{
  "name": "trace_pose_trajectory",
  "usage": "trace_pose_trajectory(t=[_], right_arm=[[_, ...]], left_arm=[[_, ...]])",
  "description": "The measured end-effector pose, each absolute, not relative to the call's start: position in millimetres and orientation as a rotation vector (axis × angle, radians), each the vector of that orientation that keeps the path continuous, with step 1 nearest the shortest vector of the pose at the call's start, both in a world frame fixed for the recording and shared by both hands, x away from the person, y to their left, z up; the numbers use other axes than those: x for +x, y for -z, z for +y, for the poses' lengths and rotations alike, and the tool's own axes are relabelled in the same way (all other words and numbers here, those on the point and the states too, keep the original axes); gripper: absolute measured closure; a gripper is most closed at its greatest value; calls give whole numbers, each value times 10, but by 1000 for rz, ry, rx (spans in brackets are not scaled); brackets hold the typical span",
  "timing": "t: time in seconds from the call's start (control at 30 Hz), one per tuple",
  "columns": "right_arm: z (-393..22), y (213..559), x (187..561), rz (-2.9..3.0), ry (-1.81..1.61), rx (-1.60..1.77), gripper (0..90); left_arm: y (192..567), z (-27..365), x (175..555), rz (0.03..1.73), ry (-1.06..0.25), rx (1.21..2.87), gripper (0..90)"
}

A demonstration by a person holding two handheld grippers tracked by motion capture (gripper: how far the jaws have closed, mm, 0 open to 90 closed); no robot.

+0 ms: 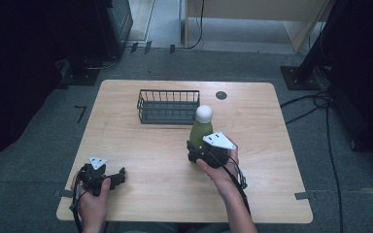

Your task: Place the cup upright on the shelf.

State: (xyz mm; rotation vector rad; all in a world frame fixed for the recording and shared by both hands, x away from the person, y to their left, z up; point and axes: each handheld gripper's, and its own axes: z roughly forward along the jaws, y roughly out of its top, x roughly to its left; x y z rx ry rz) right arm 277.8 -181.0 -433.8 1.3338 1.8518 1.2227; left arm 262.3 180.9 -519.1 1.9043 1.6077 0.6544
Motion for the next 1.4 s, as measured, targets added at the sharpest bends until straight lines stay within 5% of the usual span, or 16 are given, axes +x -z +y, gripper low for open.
trace_pose_trajectory(t=[1.4], right_arm=[[-1493, 3612, 3502, 1775, -1316, 1290, 204]], left_arm=[[5191, 1807, 2624, 1609, -655, 1901, 0]])
